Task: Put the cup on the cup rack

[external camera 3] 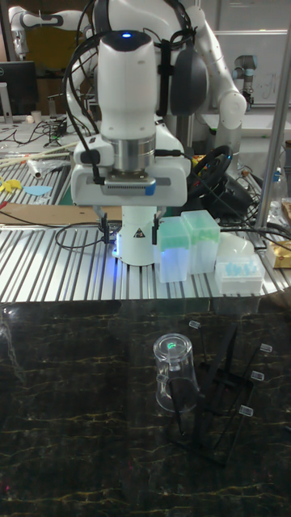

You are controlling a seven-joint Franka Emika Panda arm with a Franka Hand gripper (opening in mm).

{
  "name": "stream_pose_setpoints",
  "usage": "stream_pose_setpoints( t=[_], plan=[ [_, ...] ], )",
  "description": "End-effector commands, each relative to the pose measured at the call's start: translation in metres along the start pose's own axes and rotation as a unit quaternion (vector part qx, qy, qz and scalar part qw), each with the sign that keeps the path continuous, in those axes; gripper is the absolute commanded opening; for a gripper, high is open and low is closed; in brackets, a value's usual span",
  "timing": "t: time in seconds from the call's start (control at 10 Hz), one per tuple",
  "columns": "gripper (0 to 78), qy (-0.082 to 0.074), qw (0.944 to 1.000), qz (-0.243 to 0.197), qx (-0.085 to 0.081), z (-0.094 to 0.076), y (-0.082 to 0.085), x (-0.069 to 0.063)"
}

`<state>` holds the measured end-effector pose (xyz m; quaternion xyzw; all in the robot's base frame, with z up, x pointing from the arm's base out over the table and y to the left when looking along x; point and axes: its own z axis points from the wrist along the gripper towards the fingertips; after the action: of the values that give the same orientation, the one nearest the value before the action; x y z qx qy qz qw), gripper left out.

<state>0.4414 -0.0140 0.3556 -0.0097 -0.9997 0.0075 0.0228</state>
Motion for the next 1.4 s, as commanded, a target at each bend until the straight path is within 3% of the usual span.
stream_pose_setpoints(
  t=[0.1,1.4],
  plan=[
    [77.5,-0.001,1.0,0.003,0.0,-0.0014,-0.0005,-0.0001],
    [77.5,-0.006,0.9998,-0.02,0.005,-0.0014,-0.0005,-0.0002]
  ],
)
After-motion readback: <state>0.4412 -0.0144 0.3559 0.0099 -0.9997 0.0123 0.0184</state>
